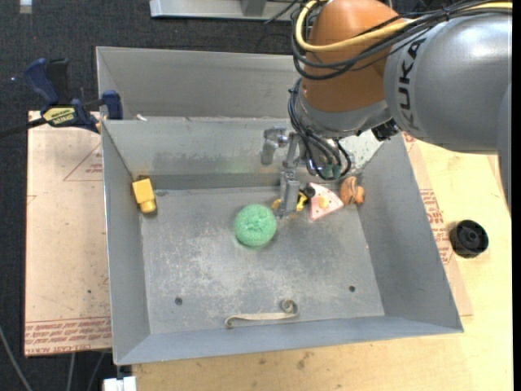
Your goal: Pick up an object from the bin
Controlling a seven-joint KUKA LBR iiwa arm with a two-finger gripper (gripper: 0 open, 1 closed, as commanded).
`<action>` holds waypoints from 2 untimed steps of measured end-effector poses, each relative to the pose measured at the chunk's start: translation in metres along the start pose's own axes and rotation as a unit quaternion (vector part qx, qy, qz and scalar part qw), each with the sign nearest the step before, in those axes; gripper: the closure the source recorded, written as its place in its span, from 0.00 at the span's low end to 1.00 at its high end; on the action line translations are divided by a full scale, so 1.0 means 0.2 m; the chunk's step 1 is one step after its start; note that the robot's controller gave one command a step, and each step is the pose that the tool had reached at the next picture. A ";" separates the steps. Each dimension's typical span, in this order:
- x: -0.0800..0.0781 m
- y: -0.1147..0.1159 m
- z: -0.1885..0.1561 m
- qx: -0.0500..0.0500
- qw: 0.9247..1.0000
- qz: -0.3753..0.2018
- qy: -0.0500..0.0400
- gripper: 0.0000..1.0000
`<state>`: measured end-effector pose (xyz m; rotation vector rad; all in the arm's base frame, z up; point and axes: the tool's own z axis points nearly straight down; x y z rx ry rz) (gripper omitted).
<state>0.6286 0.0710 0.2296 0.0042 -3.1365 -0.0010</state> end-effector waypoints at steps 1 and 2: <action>0.00 0.00 -0.03 0.000 1.000 0.001 -0.004 0.00; 0.02 -0.03 0.11 0.000 0.999 -0.044 -0.006 0.00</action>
Offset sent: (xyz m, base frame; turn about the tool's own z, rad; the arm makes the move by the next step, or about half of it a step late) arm -0.0259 -0.0283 -0.1173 -0.3593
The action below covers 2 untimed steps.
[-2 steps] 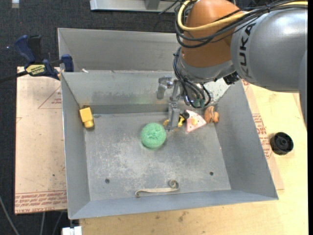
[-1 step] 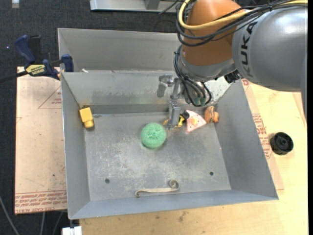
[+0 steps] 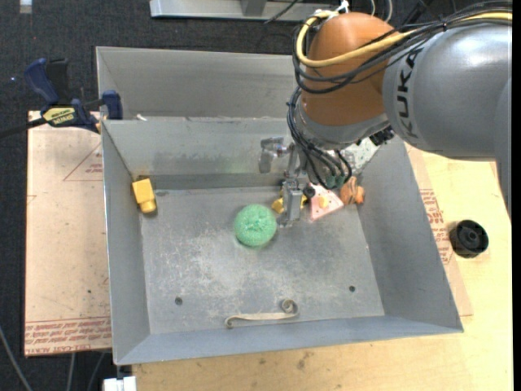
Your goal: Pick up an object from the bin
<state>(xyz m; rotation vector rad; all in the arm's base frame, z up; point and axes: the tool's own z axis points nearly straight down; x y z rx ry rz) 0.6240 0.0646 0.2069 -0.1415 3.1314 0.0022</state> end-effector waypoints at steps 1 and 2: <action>0.10 0.04 0.21 0.000 0.995 -0.095 0.002 0.00; 0.11 0.03 0.42 -0.001 0.991 -0.131 0.002 0.00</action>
Offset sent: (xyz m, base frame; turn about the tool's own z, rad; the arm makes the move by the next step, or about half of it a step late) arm -0.0229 0.0016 -0.0927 -0.2718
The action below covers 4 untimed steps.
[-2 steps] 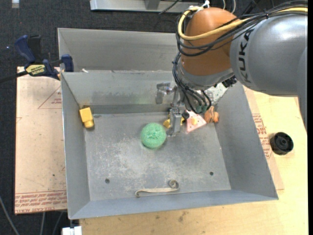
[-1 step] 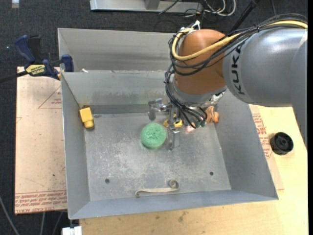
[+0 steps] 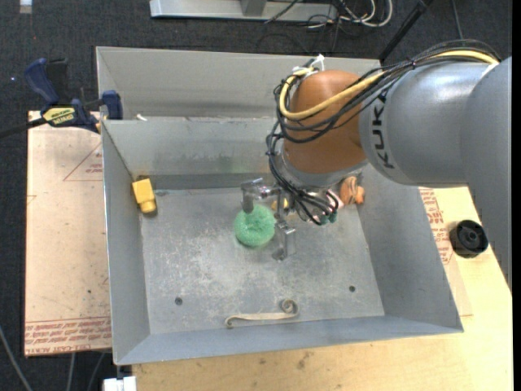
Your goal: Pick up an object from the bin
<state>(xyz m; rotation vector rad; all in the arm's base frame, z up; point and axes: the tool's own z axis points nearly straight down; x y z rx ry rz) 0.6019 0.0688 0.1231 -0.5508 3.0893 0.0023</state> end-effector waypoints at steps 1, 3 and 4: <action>0.04 0.00 0.11 0.000 0.998 0.056 0.001 0.00; -0.23 0.02 0.25 0.000 0.998 -0.062 -0.004 1.00; -0.19 0.09 -0.35 0.000 0.998 -0.068 0.000 1.00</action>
Offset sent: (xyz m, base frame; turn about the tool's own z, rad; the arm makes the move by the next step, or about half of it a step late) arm 0.0392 0.0188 -0.0531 -0.1283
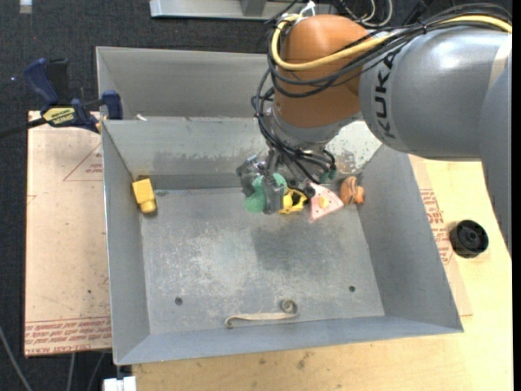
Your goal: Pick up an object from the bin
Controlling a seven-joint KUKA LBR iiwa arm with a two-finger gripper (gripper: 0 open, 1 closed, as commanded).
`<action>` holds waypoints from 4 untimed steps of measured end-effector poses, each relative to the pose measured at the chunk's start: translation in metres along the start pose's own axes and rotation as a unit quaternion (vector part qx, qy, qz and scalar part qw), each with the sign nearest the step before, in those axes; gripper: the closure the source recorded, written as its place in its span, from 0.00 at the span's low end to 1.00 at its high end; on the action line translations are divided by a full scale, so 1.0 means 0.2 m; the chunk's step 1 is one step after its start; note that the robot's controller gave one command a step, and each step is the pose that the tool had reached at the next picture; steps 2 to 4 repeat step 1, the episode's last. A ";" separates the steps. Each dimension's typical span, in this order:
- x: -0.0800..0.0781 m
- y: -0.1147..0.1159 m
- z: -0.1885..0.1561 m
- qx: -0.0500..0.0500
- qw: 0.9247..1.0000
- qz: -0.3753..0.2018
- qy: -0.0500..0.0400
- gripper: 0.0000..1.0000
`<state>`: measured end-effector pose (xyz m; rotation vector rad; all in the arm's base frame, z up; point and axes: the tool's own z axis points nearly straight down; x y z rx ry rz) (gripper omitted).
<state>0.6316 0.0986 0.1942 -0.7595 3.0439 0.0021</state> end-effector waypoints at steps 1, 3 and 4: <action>0.00 0.00 0.00 0.000 1.000 0.000 0.000 1.00; 0.00 0.00 0.00 0.000 1.000 0.000 0.000 1.00; 0.00 0.00 0.00 0.000 1.000 0.000 0.000 1.00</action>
Offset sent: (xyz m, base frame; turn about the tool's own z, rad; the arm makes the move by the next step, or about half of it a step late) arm 0.0014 0.0519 0.0476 -0.0130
